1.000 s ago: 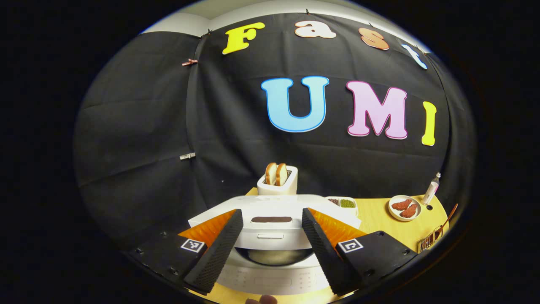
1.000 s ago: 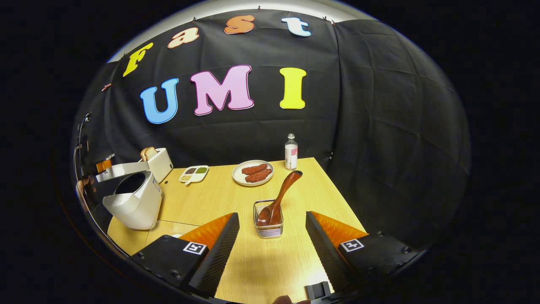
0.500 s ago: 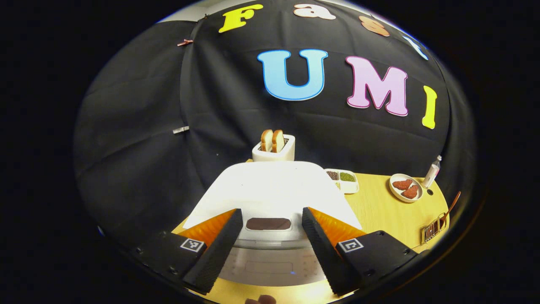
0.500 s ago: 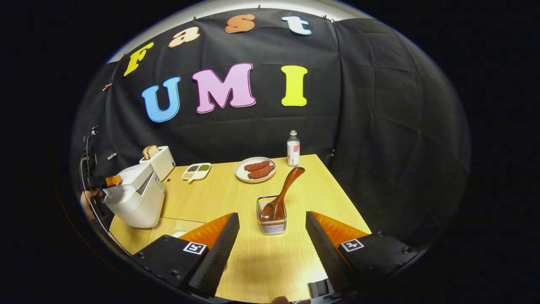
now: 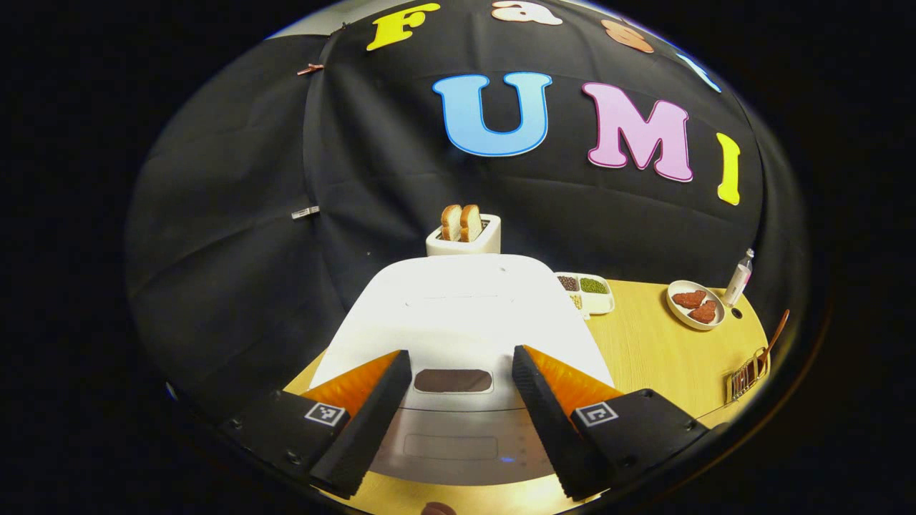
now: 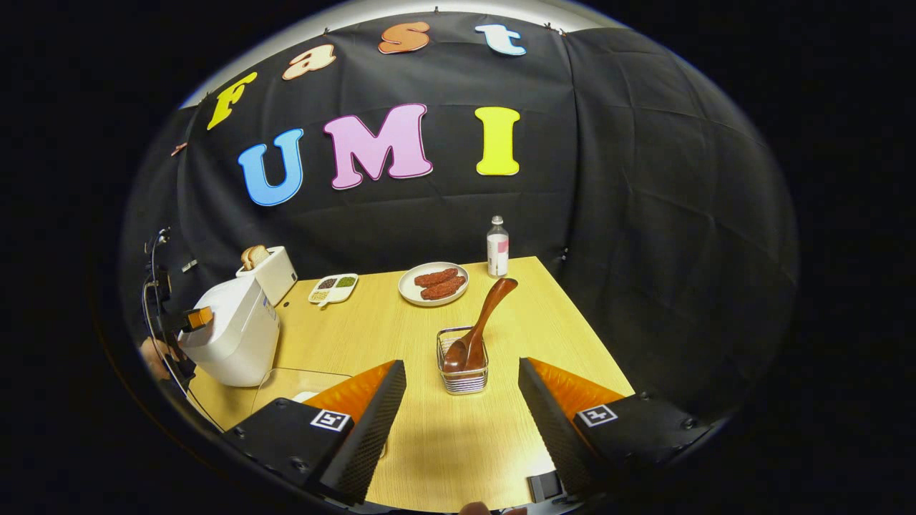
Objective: Close the left gripper, press the button to open the rice cooker; take a wooden spoon from the chopstick holder with the right hand, scoop a spoonful of rice and pour it into the rice cooker, then put the wooden spoon back into the chopstick holder.
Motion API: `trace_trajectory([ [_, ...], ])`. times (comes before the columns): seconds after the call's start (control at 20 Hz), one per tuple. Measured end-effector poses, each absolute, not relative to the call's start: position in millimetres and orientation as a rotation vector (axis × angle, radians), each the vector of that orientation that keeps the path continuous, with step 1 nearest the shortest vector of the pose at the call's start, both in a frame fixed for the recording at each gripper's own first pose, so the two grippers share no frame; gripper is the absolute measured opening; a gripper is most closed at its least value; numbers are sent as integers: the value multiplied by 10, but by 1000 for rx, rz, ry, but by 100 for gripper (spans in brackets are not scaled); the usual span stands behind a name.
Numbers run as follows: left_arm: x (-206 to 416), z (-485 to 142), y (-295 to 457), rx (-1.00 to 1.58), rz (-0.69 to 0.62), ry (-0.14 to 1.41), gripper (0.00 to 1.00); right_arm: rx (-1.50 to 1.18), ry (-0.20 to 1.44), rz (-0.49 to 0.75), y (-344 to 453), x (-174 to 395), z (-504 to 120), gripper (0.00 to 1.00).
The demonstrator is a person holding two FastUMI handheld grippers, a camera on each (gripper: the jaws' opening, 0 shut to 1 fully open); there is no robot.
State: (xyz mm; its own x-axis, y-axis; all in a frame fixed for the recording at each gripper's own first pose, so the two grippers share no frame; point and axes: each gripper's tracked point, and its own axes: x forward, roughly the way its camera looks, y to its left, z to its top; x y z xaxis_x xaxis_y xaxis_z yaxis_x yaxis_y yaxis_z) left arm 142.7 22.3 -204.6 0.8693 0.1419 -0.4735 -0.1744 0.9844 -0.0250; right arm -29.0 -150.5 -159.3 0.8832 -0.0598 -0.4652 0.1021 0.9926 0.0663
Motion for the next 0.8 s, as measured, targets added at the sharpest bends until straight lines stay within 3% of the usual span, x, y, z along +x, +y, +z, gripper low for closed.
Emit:
trace_trajectory([
  [0.4, 1445, -1904, 303, -12, 142, 474, 99, 98, 449, -70, -1464, -288, -1485, 99],
  [0.8, 1178, -920, -162, 57, -19, 232, 96, 88, 368, -67, -1464, -241, -1152, 99],
])
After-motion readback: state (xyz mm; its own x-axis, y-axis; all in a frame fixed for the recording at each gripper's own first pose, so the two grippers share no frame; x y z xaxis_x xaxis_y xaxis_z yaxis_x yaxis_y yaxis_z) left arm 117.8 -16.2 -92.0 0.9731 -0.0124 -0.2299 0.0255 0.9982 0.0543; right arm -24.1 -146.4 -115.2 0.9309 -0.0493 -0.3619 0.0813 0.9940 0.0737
